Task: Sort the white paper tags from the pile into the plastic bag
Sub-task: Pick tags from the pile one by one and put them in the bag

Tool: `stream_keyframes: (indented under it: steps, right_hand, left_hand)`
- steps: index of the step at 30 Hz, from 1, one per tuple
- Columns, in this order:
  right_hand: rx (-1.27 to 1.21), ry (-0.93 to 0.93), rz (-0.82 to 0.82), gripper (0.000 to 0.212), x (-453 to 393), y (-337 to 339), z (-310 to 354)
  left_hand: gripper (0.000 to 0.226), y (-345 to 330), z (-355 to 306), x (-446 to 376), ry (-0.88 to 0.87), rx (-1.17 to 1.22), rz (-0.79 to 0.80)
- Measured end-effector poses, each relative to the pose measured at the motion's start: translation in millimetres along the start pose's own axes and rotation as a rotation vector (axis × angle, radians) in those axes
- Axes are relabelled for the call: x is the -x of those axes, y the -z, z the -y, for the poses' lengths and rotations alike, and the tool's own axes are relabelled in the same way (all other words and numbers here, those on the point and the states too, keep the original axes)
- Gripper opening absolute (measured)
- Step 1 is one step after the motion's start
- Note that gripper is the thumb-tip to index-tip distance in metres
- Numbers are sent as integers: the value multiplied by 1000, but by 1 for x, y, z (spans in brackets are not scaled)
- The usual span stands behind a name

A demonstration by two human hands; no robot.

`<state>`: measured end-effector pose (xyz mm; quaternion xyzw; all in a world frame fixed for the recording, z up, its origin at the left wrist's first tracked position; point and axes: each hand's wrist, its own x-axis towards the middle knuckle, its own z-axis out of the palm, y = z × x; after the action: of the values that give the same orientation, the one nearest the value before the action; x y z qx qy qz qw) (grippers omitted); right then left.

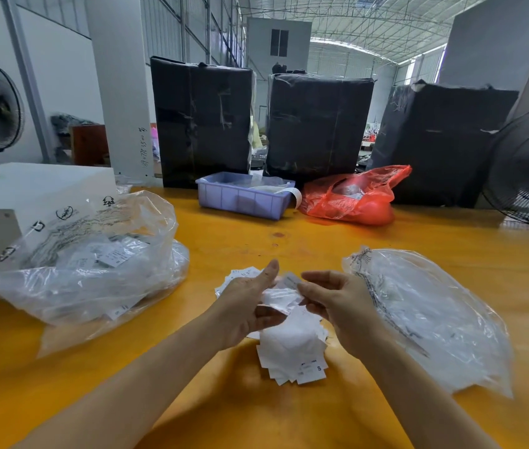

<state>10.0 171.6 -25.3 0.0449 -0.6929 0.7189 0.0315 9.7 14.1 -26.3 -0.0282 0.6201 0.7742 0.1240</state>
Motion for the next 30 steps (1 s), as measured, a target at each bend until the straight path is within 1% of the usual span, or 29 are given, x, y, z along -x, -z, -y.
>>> stream_keyframes:
  steps: [2, 4, 6, 12, 14, 15, 17, 18, 19, 20, 21, 22, 23, 25, 26, 27, 28, 30]
  right_hand:
    - [-11, 28, -34, 15, -1, 2, 0]
    - [-4, 60, -57, 14, -1, 3, 2]
    - [39, 124, -78, 15, -1, 4, 3]
    - [133, 296, -84, 15, -1, 6, 7]
    - [206, 379, -155, 16, -5, 15, 9]
    - [287, 435, -216, 17, -8, 22, 10]
    - [540, 531, -381, 17, -19, 49, 8]
    - [659, 526, -464, 16, -27, 66, 5]
    - [746, 481, -525, 16, -36, 83, 1]
    - [816, 385, -562, 16, -43, 99, -4]
    - [882, 272, -561, 18, -51, 115, -12]
    - [957, 152, -525, 21, -56, 127, -18]
    - [1040, 64, -478, 22, -61, 138, -24]
    - [1187, -75, -405, 20, -62, 148, -31]
    - [1222, -124, -373, 35, -59, 145, -30]
    - [1262, -150, -347, 46, -55, 141, -29]
    - [1283, -158, -342, 46, -47, 133, -26]
    - [1260, -104, -358, 28, -35, 120, -17]
  left_hand:
    - [34, 6, -2, -1, -11, -28, 12]
    - [18, 12, -2, -3, -65, -99, 26]
    - [9, 16, -3, -4, -122, -162, 4]
    - [7, 24, -14, -3, -379, -368, -146]
    - [8, 36, -28, -3, -484, -385, -273]
    - [9, 47, -37, -2, -553, -403, -388]
    - [11, 75, -57, 2, -679, -497, -696]
    - [15, 93, -66, 5, -711, -548, -849]
    - [17, 111, -73, 9, -713, -579, -975]
    - [16, 129, -76, 11, -691, -600, -1067]
    - [15, 145, -77, 13, -647, -624, -1134]
    - [18, 158, -75, 14, -583, -660, -1184]
    - [22, 168, -72, 14, -512, -705, -1215]
    - [20, 181, -66, 10, -387, -780, -1236]
    - [19, 185, -64, 9, -340, -814, -1231]
    - [20, 186, -61, 7, -304, -846, -1217]
    - [22, 187, -59, 5, -292, -886, -1206]
    - [23, 189, -56, 2, -277, -996, -1244]
